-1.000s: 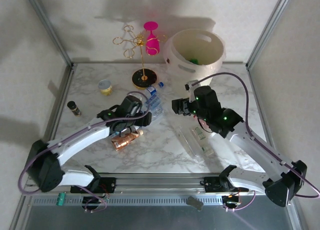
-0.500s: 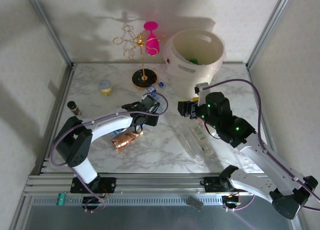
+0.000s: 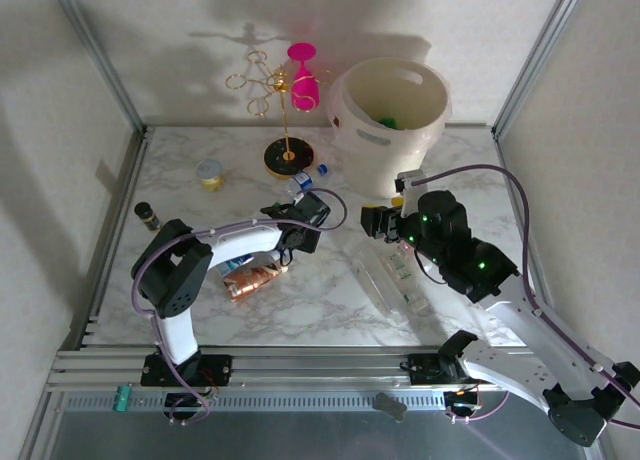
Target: Put the plastic bottles in the bin
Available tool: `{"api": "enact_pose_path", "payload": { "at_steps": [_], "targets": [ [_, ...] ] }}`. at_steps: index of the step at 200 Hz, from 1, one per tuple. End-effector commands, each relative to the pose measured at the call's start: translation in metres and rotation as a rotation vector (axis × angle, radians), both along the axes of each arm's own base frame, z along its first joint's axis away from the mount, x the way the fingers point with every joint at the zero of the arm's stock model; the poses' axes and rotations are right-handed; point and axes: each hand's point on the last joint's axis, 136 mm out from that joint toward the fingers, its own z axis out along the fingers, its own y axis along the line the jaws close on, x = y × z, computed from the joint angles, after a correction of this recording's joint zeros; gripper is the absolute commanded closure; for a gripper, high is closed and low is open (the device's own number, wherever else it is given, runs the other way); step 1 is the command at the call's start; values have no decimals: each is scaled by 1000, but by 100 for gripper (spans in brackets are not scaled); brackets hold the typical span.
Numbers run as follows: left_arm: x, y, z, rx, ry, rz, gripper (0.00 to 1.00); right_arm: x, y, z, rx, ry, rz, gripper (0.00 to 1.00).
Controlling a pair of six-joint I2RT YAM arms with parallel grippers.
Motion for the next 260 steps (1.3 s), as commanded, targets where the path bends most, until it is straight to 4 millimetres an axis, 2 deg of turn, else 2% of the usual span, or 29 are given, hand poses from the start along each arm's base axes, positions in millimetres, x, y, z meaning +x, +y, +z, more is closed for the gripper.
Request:
{"api": "enact_pose_path", "payload": {
  "at_steps": [1,74,93,116,147,191,221,244,260],
  "targets": [
    [0,-14,-4,-9,11,-32,32,-1,-5,-2,-24,-23,-15,27],
    [2,-23,-24,0,34,-45,32,1,-6,-5,-26,-21,-23,27],
    [4,-25,-28,-1,35,-45,36,1,-6,-5,-24,-20,-25,27],
    [7,-27,-23,-12,22,-45,48,1,-6,-4,-20,-19,-27,27],
    [7,-29,-9,-41,1,-48,52,0,-7,-1,-8,-19,-36,27],
    [5,-36,34,-148,-59,-60,55,2,-13,1,6,-13,-77,27],
    [-2,-44,72,-267,-113,-90,57,3,-14,5,42,-3,-98,27],
    [-11,-48,108,-386,-177,-125,57,1,-11,11,88,5,-92,27],
    [-19,-48,143,-485,-250,-156,57,-1,-6,16,129,15,-71,27]
  ]
}}
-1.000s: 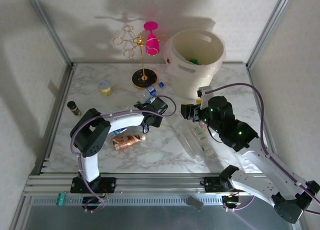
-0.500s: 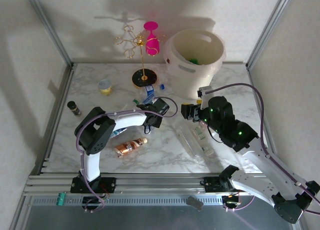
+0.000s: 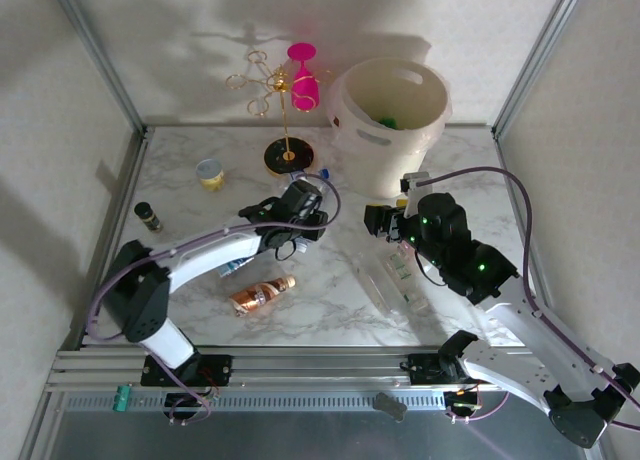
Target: Put the plastic bottles in the bin
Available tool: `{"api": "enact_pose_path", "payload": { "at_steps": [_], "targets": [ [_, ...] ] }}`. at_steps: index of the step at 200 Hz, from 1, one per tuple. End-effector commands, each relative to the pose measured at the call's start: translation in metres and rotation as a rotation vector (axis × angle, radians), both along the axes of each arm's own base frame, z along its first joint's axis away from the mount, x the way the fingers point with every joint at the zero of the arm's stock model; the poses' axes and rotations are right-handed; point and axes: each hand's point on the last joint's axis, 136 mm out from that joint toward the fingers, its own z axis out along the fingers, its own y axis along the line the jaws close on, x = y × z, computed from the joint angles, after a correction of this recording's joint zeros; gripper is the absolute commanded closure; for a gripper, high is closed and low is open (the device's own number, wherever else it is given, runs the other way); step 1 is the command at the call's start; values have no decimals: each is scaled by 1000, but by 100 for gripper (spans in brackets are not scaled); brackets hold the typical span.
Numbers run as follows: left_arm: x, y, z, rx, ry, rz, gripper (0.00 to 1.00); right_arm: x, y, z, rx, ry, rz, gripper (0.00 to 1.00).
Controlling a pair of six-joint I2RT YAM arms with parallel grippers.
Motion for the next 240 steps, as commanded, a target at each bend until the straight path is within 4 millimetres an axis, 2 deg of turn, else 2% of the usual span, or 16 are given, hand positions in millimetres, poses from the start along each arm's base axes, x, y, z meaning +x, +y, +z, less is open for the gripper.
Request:
{"api": "enact_pose_path", "payload": {
  "at_steps": [1,24,38,59,86,89,121,177,221,240],
  "targets": [
    [-13,-10,45,-164,-84,-56,57,-4,5,20,97,-10,9,27],
    [-28,-7,88,-280,-183,-109,55,-12,26,34,180,4,130,24],
    [-38,-8,105,-322,-220,-148,54,-22,45,48,249,10,248,21],
    [-50,-9,123,-369,-251,-202,54,-36,67,69,345,9,391,16],
    [-65,-14,142,-423,-282,-272,54,-46,82,92,437,-6,500,9],
    [-67,-14,144,-427,-285,-278,54,-41,79,94,446,-10,491,9],
    [-81,-16,168,-480,-335,-329,54,-39,91,105,510,15,557,4],
    [-101,-26,191,-545,-357,-413,53,-23,106,98,546,61,566,2],
    [-112,-37,196,-556,-356,-470,53,-24,113,100,588,70,609,10],
    [-112,-37,196,-555,-355,-468,53,-23,113,99,602,69,606,16]
  ]
}}
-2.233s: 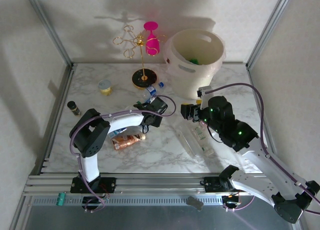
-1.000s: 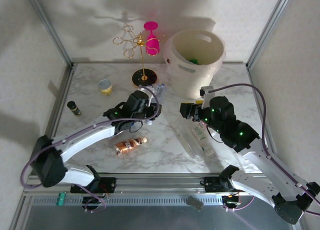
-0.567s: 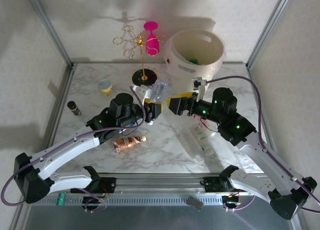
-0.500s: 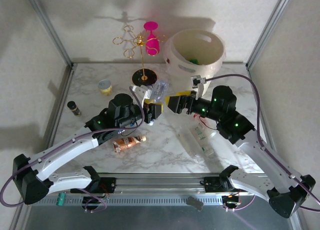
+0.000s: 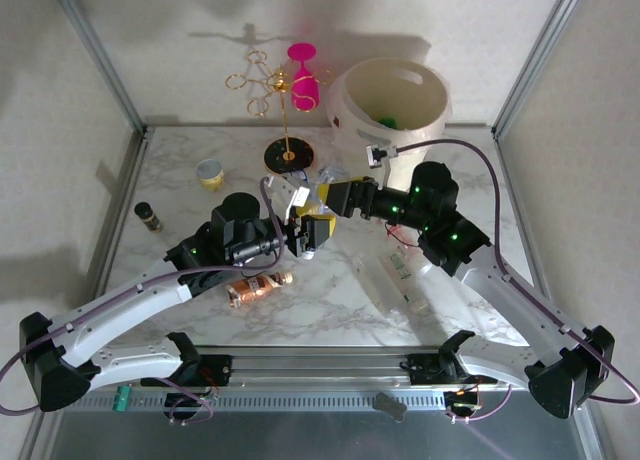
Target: Put the plastic bottles in the bin
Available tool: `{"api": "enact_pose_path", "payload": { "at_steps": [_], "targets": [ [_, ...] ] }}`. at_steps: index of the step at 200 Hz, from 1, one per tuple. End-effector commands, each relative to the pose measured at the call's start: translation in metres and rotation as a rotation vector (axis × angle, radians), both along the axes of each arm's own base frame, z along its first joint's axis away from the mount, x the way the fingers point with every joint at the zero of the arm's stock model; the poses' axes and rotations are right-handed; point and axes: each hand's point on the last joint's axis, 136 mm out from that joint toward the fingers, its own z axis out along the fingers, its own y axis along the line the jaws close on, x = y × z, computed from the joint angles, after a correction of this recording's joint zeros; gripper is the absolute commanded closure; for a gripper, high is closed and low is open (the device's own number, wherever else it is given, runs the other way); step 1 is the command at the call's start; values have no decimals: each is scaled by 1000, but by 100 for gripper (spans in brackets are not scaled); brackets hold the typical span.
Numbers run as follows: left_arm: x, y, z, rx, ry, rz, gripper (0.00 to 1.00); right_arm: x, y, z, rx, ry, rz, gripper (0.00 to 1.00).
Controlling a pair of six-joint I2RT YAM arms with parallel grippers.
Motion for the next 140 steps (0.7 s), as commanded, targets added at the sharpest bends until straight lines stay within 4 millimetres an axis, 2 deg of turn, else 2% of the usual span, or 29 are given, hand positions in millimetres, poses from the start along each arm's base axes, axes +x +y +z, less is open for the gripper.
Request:
{"api": "enact_pose_path", "payload": {
  "at_steps": [1,66,82,93,106,128,140],
  "targets": [
    [-5,-5,23,-40,-59,-38,53,-2,1,17,62,-31,24,17],
    [-7,-11,23,-34,-52,-63,53,3,3,-3,46,-6,11,41],
    [-6,-11,23,-31,-51,-63,52,4,1,-3,46,-7,-1,50],
    [-6,-12,23,-29,-49,-64,48,5,0,-3,43,-10,-14,55],
    [-5,-12,21,-27,-44,-58,43,7,-2,-2,40,-14,-28,55],
    [-1,-8,22,-28,-42,-26,27,12,-7,-2,26,-18,-71,55],
    [2,-4,23,-28,-43,2,22,16,-12,-2,12,-25,-104,55]
  ]
}}
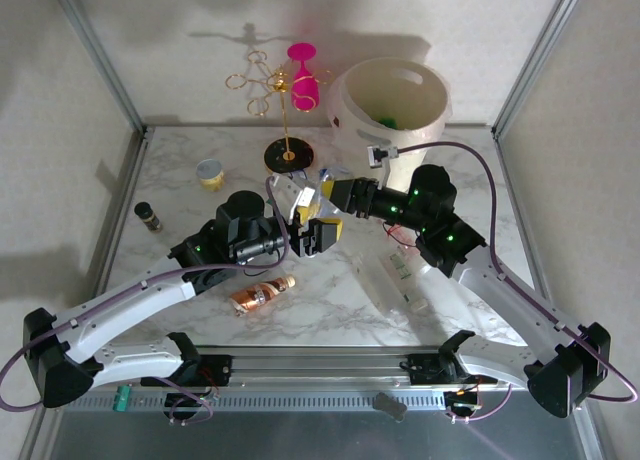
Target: Put the plastic bottles in the bin
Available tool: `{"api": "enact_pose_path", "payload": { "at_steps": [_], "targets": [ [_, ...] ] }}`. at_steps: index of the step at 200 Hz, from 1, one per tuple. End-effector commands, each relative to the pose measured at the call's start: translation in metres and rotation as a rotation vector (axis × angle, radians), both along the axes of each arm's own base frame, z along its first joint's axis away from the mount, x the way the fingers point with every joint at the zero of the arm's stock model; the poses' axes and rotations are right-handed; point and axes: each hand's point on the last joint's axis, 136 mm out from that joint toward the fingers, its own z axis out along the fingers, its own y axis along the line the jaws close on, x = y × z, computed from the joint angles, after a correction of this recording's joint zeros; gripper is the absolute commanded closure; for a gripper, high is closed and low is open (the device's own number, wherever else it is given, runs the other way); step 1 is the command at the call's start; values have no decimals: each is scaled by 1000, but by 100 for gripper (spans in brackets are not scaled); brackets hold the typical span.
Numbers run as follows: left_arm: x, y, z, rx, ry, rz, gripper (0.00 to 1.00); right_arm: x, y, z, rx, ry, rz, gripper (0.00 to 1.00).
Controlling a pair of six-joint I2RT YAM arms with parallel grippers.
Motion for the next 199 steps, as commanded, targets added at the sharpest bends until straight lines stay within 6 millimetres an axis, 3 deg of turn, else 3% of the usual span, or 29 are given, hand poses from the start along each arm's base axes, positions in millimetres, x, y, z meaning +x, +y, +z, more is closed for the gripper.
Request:
{"api": "enact_pose_path", "payload": {
  "at_steps": [1,43,85,133,166,199],
  "targets": [
    [1,3,27,-43,-47,26,21,7,-11,5,-17,-38,-73,55],
    [4,28,43,-58,-92,132,14,36,-44,13,-73,-47,-248,56],
    [2,57,53,-51,-159,229,13,76,-75,39,-143,-97,-423,57],
    [14,83,30,31,-144,374,14,144,-128,82,-215,-156,-715,57],
    [14,86,13,59,-142,382,14,195,-163,106,-243,-185,-871,57],
    [15,83,2,61,-139,372,14,239,-181,120,-270,-214,-965,57]
  ]
}}
